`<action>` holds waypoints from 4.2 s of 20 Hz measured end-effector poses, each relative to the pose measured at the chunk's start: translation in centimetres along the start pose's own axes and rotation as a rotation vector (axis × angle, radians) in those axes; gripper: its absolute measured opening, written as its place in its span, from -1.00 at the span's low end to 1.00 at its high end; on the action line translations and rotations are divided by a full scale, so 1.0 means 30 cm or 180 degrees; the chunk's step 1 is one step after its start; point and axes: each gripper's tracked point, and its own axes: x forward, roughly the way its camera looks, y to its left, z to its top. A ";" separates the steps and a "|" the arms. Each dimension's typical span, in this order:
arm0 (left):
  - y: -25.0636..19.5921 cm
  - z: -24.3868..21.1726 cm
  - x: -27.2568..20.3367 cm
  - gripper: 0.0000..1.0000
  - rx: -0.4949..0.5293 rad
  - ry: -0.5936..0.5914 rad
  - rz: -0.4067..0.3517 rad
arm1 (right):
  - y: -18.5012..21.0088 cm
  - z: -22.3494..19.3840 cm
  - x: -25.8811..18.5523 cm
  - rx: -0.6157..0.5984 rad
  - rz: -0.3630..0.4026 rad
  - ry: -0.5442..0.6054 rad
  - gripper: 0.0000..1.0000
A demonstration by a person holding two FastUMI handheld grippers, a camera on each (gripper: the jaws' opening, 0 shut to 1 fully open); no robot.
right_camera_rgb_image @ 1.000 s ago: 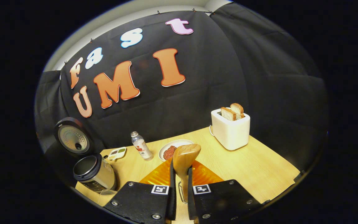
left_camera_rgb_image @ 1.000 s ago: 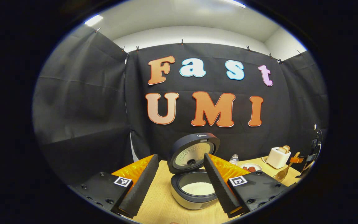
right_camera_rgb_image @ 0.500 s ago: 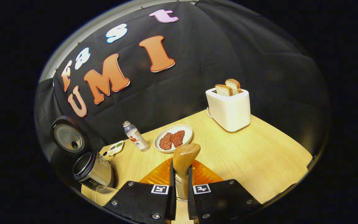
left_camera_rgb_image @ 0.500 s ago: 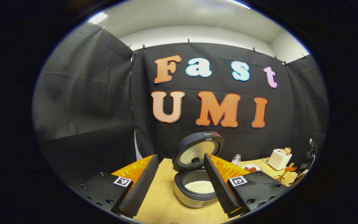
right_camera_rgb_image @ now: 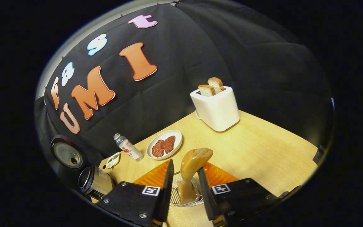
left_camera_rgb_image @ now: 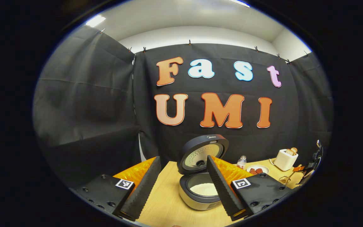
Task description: Close the left gripper, press the button to open the rice cooker; take a wooden spoon from the chopstick holder with the right hand, scoop a spoonful of rice and pour it into the rice cooker, then put the wooden spoon back into the chopstick holder.
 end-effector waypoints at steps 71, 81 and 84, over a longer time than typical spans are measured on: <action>-0.496 -0.734 0.525 1.00 0.0278 0.0715 -0.0563 | 0.531 0.508 -0.750 -0.1176 0.0442 -0.0717 0.90; -0.506 -0.743 0.494 1.00 0.0458 0.0903 -0.0564 | 0.460 0.553 -0.754 -0.1061 0.0268 -0.0814 0.89; -0.512 -0.707 0.435 0.99 0.0273 0.1250 -0.0625 | 0.460 0.593 -0.766 -0.1088 0.0246 -0.0935 0.90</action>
